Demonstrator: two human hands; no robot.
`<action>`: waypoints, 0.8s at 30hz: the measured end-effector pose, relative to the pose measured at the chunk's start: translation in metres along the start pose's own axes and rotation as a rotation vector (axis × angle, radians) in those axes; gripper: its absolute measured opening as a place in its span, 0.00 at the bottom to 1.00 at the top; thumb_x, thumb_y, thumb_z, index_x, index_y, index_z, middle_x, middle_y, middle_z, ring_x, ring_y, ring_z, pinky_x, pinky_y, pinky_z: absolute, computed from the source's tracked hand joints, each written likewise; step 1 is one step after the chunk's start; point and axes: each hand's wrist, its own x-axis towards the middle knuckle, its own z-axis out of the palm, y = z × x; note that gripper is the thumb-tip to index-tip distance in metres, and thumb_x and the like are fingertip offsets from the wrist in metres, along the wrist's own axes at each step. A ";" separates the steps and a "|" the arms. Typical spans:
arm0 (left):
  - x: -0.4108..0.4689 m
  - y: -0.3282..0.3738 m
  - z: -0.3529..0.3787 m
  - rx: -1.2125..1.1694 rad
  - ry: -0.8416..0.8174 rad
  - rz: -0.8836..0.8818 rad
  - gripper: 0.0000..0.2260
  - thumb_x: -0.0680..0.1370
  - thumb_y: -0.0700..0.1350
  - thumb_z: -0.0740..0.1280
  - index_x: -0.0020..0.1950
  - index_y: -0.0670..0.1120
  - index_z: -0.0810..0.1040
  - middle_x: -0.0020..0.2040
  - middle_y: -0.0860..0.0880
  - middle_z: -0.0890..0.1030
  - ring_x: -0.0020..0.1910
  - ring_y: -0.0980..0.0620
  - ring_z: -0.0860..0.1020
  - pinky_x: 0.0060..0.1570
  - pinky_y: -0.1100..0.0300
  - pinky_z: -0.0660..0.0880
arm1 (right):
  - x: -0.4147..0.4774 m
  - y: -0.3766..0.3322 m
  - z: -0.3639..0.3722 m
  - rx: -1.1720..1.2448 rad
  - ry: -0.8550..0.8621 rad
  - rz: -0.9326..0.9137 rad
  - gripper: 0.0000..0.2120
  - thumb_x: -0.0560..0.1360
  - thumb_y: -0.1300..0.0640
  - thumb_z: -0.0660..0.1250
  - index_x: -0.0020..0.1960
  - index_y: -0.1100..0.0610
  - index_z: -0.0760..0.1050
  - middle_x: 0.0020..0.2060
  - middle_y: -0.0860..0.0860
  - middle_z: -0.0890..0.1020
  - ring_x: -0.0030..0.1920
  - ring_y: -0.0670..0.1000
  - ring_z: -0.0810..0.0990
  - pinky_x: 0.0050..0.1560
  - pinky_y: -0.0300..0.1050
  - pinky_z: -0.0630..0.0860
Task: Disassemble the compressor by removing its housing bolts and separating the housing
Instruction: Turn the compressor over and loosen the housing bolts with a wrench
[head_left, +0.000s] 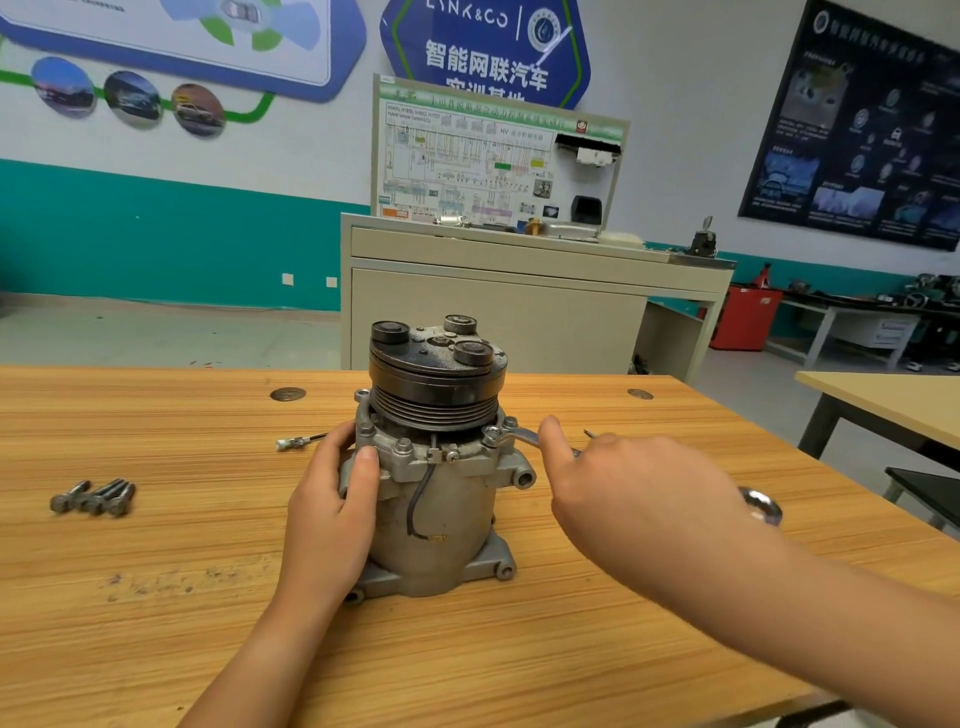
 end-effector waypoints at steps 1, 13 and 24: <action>0.000 0.000 0.000 0.000 0.002 -0.003 0.23 0.73 0.57 0.55 0.65 0.53 0.72 0.53 0.67 0.74 0.52 0.75 0.70 0.47 0.72 0.66 | 0.003 0.007 0.000 -0.004 0.012 -0.018 0.24 0.79 0.61 0.52 0.73 0.60 0.49 0.29 0.53 0.63 0.25 0.51 0.62 0.21 0.42 0.58; 0.000 0.000 0.001 0.030 0.003 0.007 0.23 0.73 0.56 0.55 0.66 0.51 0.72 0.55 0.62 0.76 0.52 0.70 0.72 0.46 0.77 0.65 | 0.050 0.060 0.056 0.067 0.385 -0.195 0.25 0.74 0.68 0.63 0.69 0.53 0.67 0.43 0.54 0.80 0.39 0.55 0.78 0.30 0.43 0.74; -0.001 -0.002 0.000 0.049 -0.001 0.023 0.20 0.76 0.55 0.58 0.67 0.51 0.70 0.59 0.57 0.75 0.57 0.60 0.72 0.49 0.71 0.66 | 0.065 0.028 0.083 0.554 0.769 0.016 0.04 0.72 0.67 0.68 0.47 0.63 0.78 0.31 0.53 0.80 0.29 0.54 0.78 0.33 0.46 0.73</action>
